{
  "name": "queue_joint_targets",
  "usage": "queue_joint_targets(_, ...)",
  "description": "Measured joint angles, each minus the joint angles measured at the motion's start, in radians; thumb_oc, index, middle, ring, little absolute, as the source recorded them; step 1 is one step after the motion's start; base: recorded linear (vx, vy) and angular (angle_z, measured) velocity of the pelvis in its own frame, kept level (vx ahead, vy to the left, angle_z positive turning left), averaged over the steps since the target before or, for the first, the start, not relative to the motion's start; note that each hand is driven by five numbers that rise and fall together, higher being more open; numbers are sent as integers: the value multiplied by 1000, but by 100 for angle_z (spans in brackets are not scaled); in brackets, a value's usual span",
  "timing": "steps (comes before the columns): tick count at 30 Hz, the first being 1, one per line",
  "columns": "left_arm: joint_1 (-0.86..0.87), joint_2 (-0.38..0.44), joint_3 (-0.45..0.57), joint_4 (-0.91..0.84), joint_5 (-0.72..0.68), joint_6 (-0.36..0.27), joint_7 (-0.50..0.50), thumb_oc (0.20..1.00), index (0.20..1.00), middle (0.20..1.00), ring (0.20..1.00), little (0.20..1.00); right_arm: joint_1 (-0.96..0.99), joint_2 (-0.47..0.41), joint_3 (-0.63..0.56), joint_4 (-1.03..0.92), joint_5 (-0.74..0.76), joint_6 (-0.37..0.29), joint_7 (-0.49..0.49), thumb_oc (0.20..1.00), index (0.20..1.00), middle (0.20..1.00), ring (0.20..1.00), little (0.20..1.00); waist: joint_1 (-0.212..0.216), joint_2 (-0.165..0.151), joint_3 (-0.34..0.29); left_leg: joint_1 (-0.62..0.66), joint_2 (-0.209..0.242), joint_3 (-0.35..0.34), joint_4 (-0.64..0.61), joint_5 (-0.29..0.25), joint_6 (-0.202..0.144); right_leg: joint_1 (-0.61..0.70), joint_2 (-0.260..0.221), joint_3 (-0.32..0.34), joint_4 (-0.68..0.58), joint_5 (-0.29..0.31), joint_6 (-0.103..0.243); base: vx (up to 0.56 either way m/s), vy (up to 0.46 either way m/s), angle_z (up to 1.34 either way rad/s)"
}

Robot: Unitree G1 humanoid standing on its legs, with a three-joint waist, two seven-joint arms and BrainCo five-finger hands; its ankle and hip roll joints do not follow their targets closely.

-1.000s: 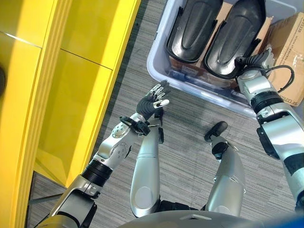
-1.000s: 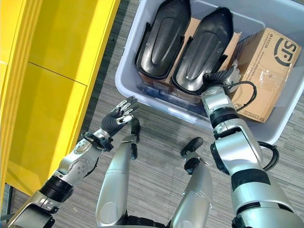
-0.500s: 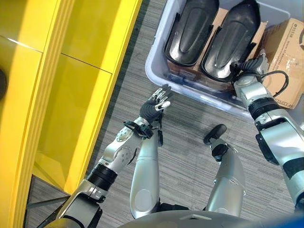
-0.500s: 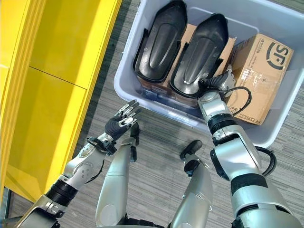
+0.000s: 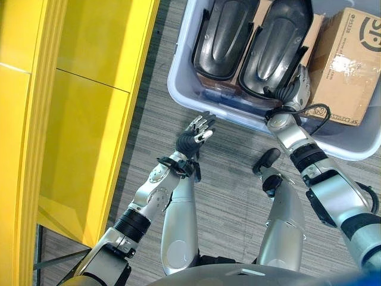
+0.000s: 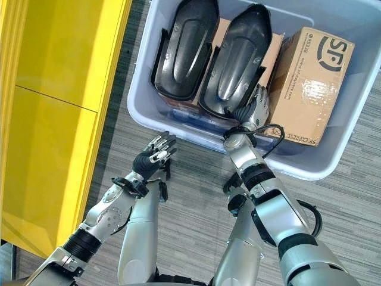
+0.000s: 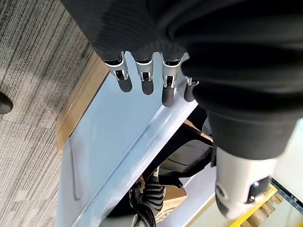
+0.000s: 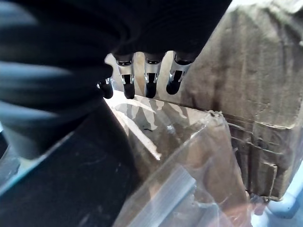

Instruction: Move parts from the plastic box to the shelf.

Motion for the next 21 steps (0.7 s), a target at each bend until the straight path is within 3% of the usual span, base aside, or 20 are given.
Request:
queue_joint_targets(14, -18, -6, -1, 40, 36, -18, 20, 1000, 1000, 1000, 1000, 1000, -2, 15, 0, 30, 33, -18, -6, 1000, 1000, 1000, 1000, 1000, 0, -12, 7, 11, 0, 9, 1, -3, 0, 5, -1, 9, 2, 3, -1, -1, 3, -1)
queue_joint_targets(16, -19, -7, -1, 40, 36, -18, 20, 1000, 1000, 1000, 1000, 1000, -9, 16, 0, 42, 43, -23, -2, 200, 200, 200, 200, 200, 1, -12, 7, 11, 0, 7, 1, -3, 0, 5, -1, 10, 5, 2, -2, 0, 0, 0)
queue_joint_targets(21, -25, -7, 1, 39, 35, -16, 20, 1000, 1000, 1000, 1000, 1000, -45, 6, -1, 101, 40, -26, 2, 200, 200, 200, 200, 200, 0, -13, 7, 12, -1, 1, 2, -2, 0, 5, -2, 9, 12, -3, -5, 0, 0, 0)
